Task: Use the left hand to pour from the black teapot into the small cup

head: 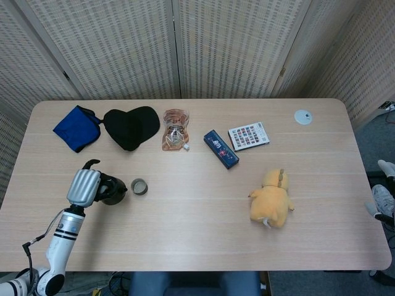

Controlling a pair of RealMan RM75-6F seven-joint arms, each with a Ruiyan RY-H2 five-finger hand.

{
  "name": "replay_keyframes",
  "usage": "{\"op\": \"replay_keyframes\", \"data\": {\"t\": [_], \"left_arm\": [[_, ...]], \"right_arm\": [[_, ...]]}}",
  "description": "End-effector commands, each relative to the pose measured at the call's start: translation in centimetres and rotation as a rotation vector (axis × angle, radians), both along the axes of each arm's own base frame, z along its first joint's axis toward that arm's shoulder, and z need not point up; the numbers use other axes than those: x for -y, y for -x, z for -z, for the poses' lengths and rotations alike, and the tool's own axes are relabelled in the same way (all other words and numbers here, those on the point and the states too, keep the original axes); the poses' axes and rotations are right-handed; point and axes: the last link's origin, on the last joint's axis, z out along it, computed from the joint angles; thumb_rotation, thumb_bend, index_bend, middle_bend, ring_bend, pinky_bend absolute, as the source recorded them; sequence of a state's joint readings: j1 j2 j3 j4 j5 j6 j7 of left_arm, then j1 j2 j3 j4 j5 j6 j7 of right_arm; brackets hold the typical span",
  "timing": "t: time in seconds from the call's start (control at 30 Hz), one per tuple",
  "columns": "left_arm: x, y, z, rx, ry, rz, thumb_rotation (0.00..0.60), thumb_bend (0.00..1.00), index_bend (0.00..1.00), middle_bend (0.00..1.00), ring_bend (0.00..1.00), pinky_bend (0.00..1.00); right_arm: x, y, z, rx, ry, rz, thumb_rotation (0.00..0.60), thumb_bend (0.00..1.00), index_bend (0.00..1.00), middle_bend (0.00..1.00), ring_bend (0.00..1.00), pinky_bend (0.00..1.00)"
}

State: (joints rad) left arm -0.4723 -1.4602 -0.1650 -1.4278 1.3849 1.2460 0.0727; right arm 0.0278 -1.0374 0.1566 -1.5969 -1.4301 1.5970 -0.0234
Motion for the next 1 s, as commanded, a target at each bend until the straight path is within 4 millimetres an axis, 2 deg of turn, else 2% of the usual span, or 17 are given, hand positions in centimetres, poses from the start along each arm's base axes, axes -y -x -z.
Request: {"op": "replay_keyframes", "data": {"t": [0.03,0.23,1.0], "left_arm": [[-0.3,-0.3,0.2,-0.018,0.000,0.019,0.565,0.36,1.00,1.00,0.98,0.20],[-1.0,-0.6,0.5,-0.057,-0.004,0.048,0.590,0.36,1.00,1.00,0.98,0.20],[-3.2,-1.2,3.0,-0.177,-0.011,0.104,0.600,0.36,1.00,1.00,0.98,0.20]], "right_arm": [[0.1,-0.2,-0.3,-0.003,0.016,0.001,0.600,0.03,0.16,0.19,0.12,0.14],[0.3,-0.3,-0.8,-0.002,0.033,0.016,0.600,0.03,0.16,0.19,0.12,0.14],[-0.3,0.0,-0.7,0.001,0.020,0.043,0.600,0.03,0.16,0.19,0.12,0.14]]}}
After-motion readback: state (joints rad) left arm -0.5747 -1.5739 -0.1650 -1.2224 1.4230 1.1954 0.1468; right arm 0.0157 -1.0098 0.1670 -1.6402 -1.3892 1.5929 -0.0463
